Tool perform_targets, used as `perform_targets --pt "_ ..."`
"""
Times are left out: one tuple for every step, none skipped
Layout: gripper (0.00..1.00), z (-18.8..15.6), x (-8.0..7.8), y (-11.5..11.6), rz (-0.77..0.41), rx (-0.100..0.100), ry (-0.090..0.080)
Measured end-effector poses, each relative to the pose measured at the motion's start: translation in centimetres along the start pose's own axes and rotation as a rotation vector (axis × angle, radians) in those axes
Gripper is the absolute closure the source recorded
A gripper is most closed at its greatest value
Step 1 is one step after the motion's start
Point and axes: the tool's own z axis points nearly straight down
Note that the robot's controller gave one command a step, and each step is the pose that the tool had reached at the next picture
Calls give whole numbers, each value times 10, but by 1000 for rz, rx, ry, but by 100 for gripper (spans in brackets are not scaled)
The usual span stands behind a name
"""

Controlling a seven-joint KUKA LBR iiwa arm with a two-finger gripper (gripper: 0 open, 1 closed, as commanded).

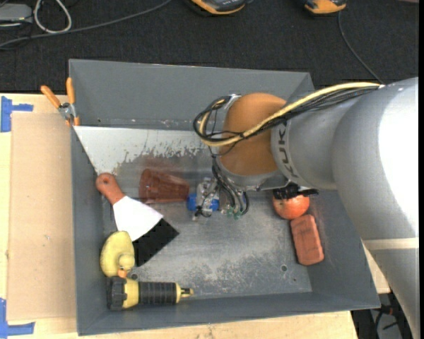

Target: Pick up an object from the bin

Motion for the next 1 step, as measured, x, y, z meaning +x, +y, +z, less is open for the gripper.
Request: perform_targets --pt "100 0 0 0 0 0 0"
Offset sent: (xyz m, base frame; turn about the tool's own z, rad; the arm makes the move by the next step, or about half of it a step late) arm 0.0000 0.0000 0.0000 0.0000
